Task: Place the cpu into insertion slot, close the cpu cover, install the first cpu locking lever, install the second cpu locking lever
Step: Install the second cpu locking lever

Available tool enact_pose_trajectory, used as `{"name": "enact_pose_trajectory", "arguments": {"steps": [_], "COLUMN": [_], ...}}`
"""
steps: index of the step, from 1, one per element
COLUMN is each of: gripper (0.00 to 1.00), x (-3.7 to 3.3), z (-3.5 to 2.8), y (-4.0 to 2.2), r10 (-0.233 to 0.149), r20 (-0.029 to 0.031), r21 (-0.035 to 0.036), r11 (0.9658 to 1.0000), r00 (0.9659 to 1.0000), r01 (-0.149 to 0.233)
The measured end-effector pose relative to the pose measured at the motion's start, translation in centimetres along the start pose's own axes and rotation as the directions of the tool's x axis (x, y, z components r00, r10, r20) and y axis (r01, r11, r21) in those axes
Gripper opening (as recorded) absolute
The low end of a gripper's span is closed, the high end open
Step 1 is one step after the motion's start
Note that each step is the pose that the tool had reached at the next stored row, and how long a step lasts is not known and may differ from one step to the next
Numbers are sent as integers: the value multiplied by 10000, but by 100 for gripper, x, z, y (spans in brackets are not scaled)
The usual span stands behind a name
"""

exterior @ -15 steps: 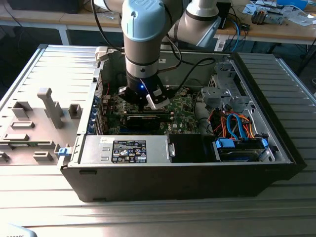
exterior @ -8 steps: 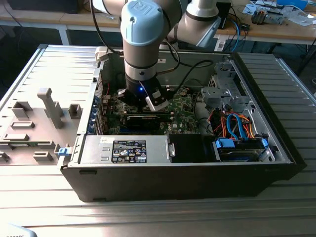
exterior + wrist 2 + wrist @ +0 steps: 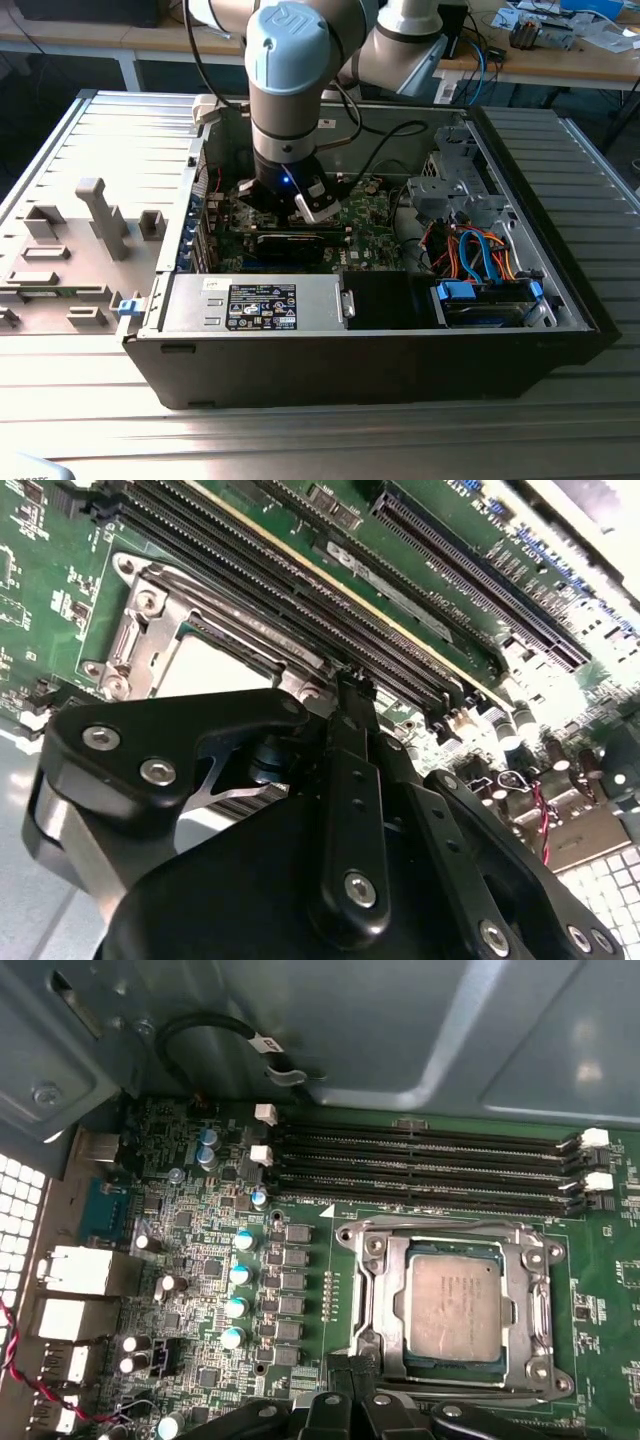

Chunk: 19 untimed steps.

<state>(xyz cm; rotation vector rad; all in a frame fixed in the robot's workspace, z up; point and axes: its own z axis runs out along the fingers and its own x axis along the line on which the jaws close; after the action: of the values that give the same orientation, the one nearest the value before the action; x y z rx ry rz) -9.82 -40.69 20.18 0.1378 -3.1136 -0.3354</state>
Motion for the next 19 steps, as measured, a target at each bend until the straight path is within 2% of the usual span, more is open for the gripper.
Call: {"name": "enact_pose_trajectory", "arguments": {"steps": [2, 4, 6, 10, 12, 15, 17, 19], "gripper": [11, 11, 11, 11, 11, 11, 11, 11], "x": [3, 15, 29, 40, 40, 35, -3, -71], "z": [9, 17, 31, 38, 20, -73, -83, -83], "y": [1, 4, 2, 1, 5, 24, 27, 27], "r10": [-23, -60, -100, -184, -199, -201, -195, -184], "r20": [-2, -3, -9, -22, -18, -23, -45, -106], "r21": [-35, -106, -135, -137, -138, -114, -77, 77], "r11": [10000, 9999, 9999, 9997, 9997, 9997, 9998, 9998], "r00": [10000, 10000, 9999, 9998, 9998, 9998, 9998, 9998], "r01": [23, 60, 100, 183, 199, 201, 195, 184]}}
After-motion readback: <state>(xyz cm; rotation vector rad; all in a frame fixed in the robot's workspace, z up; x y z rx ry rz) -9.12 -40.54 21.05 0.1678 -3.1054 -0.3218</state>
